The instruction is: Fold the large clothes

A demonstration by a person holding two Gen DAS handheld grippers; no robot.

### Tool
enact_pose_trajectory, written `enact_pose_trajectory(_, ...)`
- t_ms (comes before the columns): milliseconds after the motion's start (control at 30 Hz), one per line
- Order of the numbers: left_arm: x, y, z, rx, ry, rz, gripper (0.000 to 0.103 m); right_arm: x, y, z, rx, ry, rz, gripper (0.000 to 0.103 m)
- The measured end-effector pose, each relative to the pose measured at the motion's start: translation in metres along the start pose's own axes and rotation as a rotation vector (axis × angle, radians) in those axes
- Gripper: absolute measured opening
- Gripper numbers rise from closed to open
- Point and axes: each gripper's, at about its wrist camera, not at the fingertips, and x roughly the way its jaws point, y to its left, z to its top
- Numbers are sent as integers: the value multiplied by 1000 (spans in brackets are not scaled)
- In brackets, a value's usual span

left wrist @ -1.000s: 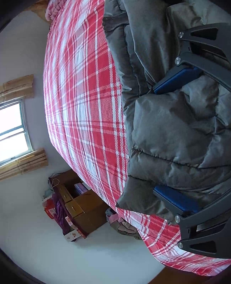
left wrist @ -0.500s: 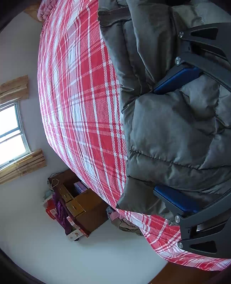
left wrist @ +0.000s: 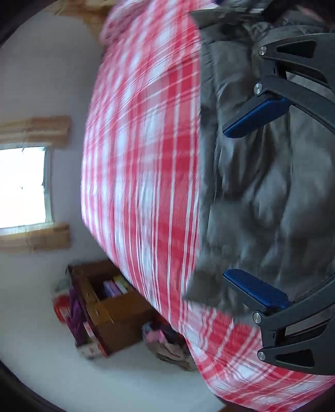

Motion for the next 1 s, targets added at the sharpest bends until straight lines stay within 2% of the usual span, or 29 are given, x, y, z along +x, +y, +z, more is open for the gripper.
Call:
enact_pose_trajectory(33,7,-12,-3,41,4,20,102,2,-10,3,-9,-27,-83,98)
enact_pose_trajectory(100,31,-39,-16,139,40,89,102,17,-25,1,5,-1,-159,98)
enact_pose_trajectory(167,44,-48,-26,160,55,96,102,39,-39,-9,44,79,-143,98)
enact_pose_trajectory(233,46,-48,-29,142,25,102,102,53,-45,-20,56,119,-132,99)
enact_pose_trajectory(400,56,-43,-30,112,46,84,102,66,-47,-22,74,119,-117,101)
enact_pose_trajectory(800,61,-50,-33,134,51,113,102,77,-43,-26,60,182,-131,103)
enact_pose_trajectory(900,52,-51,-32,156,54,131,102,78,-41,-27,52,181,-142,103)
enact_pose_trajectory(1000,13,-37,-35,159,-9,106,102,77,-39,-27,40,180,-155,103)
